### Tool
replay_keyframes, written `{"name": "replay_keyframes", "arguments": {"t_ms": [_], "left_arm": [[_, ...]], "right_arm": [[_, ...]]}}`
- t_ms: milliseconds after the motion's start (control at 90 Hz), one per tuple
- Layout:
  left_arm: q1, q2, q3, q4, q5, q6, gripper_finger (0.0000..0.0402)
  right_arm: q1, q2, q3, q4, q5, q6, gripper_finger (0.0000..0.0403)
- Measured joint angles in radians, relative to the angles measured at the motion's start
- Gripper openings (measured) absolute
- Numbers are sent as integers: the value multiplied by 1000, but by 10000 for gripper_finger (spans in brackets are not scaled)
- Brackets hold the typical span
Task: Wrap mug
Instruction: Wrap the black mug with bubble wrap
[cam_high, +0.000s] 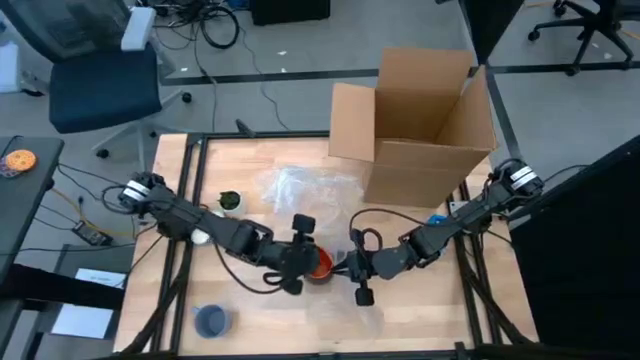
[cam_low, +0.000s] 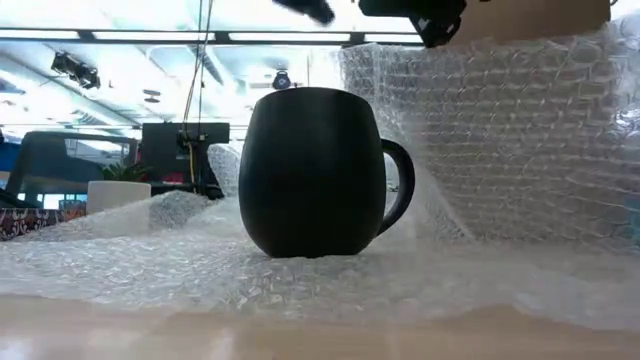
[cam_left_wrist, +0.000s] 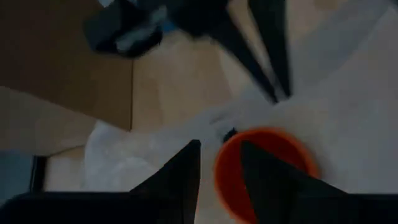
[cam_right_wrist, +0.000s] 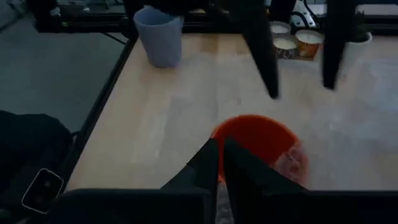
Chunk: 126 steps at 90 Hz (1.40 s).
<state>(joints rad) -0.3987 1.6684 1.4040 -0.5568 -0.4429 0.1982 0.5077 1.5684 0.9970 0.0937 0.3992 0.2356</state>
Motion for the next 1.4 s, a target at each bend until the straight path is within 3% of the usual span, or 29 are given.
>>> {"name": "replay_keyframes", "arguments": {"t_ms": [189, 333, 611, 800, 1000, 1400], "left_arm": [[-2, 45, 0, -9, -7, 219, 97], [7, 78, 0, 5, -64, 292, 97], [51, 153, 0, 65, -98, 299, 97], [50, 154, 6, 58, -169, 299, 97], [46, 152, 36, 71, -175, 299, 97], [70, 152, 37, 110, -177, 352, 97]], "right_arm": [[2, 0, 0, -7, 0, 5, 0], [2, 0, 0, -31, 0, 10, 0], [2, 0, 0, -74, 1, 38, 0], [2, 0, 0, -138, 1, 78, 0], [2, -4, 0, -212, -1, 114, 0], [34, -132, 0, -230, 2, 103, 0]]}}
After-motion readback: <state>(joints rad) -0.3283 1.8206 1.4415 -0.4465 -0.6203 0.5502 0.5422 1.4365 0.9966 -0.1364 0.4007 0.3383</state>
